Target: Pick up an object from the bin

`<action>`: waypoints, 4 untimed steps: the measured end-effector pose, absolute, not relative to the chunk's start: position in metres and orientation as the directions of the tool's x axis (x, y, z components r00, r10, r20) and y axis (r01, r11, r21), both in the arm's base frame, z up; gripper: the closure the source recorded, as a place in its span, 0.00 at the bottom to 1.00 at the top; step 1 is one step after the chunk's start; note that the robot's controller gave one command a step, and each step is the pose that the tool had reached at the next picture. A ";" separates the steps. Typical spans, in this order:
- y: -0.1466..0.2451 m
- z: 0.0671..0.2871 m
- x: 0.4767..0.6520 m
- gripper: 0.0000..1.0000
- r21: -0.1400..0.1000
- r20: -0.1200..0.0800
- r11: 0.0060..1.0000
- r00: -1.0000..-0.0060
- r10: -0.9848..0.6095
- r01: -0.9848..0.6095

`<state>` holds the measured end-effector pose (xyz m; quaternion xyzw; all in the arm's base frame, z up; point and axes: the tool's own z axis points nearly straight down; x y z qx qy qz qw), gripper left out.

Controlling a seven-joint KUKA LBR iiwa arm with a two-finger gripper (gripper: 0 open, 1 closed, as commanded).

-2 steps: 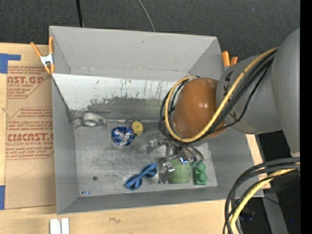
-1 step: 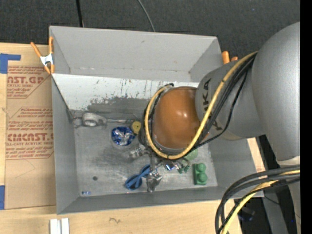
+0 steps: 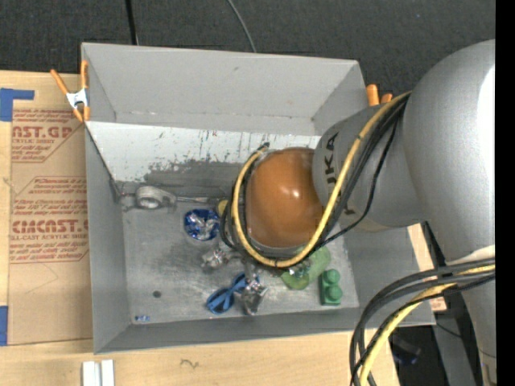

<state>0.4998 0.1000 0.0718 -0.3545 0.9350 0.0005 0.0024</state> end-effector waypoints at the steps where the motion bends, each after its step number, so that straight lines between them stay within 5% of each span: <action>1: 0.101 0.073 0.500 0.00 0.000 -0.002 0.749 -0.749 -0.663 -0.663; 2: 0.100 0.074 0.501 1.00 0.000 0.001 0.749 -0.749 -0.663 -0.663; 4: 0.103 0.153 0.502 1.00 -0.001 -0.004 0.749 -0.749 -0.662 -0.662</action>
Offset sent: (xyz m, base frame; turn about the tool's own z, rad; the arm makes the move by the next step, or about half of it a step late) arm 0.0000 0.0000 0.0000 0.0000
